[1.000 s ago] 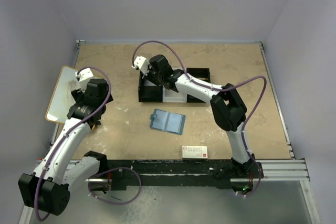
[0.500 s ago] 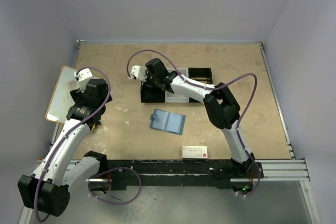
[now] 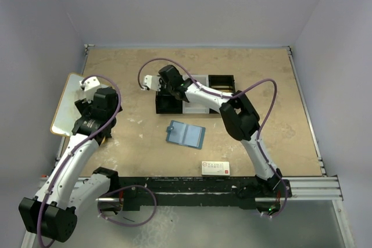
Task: Take the credit cards out of the card holder
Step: Place the credit card in the storage box.
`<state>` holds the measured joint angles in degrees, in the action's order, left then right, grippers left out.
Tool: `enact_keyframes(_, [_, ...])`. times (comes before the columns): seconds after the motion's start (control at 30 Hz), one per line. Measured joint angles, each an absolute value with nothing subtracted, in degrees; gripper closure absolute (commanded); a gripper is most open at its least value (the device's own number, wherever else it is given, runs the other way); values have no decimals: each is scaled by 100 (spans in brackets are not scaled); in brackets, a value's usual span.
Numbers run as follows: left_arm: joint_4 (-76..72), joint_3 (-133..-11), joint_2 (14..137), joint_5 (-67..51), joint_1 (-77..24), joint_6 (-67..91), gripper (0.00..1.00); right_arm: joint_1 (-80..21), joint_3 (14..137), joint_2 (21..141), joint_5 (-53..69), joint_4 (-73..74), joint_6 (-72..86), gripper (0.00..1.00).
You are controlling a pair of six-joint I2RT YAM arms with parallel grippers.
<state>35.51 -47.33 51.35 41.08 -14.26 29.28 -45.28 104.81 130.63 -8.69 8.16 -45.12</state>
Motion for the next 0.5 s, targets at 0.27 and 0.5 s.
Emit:
enact_keyframes(0.27, [3551, -4735, 5098, 4141, -1426, 2928, 17, -4528, 10584, 13316, -958, 897, -4698, 93])
enact_keyframes(0.5, [3551, -4733, 5098, 4145, -1426, 2928, 17, -4528, 10584, 13367, -1041, 864, -4740, 90])
